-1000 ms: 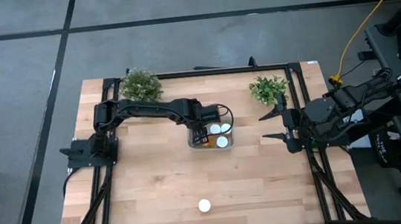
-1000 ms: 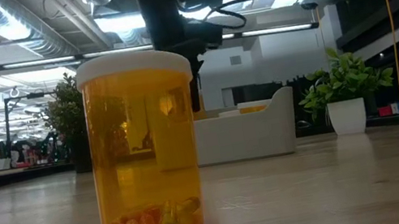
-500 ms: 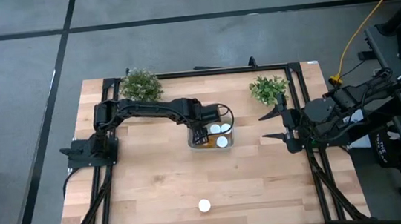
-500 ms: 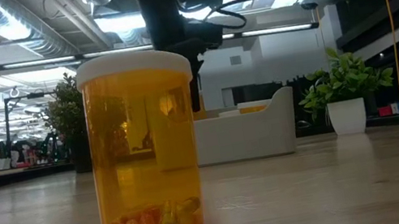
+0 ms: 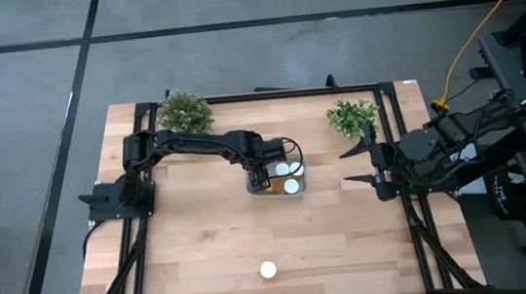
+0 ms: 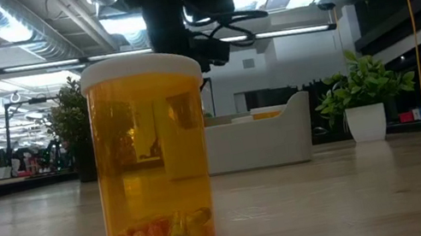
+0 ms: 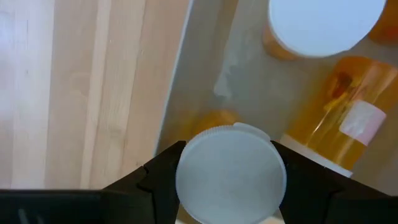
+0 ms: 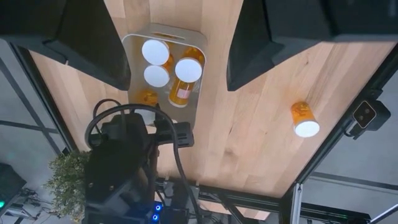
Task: Pick and place pill bottles into a basket
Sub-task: Put the top orange pill bottle into the gray bin
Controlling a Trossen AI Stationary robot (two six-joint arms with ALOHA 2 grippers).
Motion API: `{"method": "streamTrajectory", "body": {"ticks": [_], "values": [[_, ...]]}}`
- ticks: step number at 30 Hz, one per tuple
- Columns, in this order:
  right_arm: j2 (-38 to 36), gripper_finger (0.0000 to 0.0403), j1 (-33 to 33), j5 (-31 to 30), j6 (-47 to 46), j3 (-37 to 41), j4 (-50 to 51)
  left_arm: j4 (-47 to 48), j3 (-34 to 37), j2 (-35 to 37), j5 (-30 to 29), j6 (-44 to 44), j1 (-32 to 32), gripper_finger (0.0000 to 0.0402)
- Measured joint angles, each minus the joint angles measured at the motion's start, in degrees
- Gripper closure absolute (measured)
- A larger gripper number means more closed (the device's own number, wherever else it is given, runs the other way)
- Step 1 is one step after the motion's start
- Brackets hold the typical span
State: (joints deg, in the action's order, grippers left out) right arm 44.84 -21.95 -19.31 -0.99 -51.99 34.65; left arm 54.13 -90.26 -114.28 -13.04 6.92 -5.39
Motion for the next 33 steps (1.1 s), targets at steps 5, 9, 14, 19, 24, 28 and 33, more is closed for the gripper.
{"method": "streamTrajectory", "body": {"ticks": [5, 9, 14, 19, 24, 28, 33], "values": [[0.02, 0.0135, 0.0, 0.0, 0.0, 0.0, 0.0, 0.02, 0.0, 0.0, 0.85, 0.63, -0.37, 0.0196], [0.0, 0.0135, 0.0, 0.02, 0.0, 0.0, 0.0, 0.02, 0.0, 0.0, 1.02, 0.53, -0.91, 0.0191], [0.0, 0.0135, 0.02, 0.0, -0.05, 0.0, 0.0, -0.15, 0.0, 0.0, 2.09, 0.47, -1.18, 0.019], [0.0, 0.0135, 0.02, 0.0, -0.02, 0.0, 0.0, -0.18, 0.0, 0.0, 2.71, 0.48, -1.14, 0.019], [0.01, 0.0135, 0.02, 0.0, 0.0, 0.0, 0.0, -0.18, 0.0, 0.0, 3.72, 0.44, -1.16, 0.019], [0.0, 0.0135, 0.01, 0.0, 0.0, -0.01, 0.0, -0.18, 0.0, 0.0, 3.82, 0.44, -1.15, 0.019], [0.0, 0.0135, 0.0, 0.02, 0.0, -0.01, 0.0, -0.18, 0.0, -0.02, 4.04, 0.42, -1.16, 0.0189]]}}
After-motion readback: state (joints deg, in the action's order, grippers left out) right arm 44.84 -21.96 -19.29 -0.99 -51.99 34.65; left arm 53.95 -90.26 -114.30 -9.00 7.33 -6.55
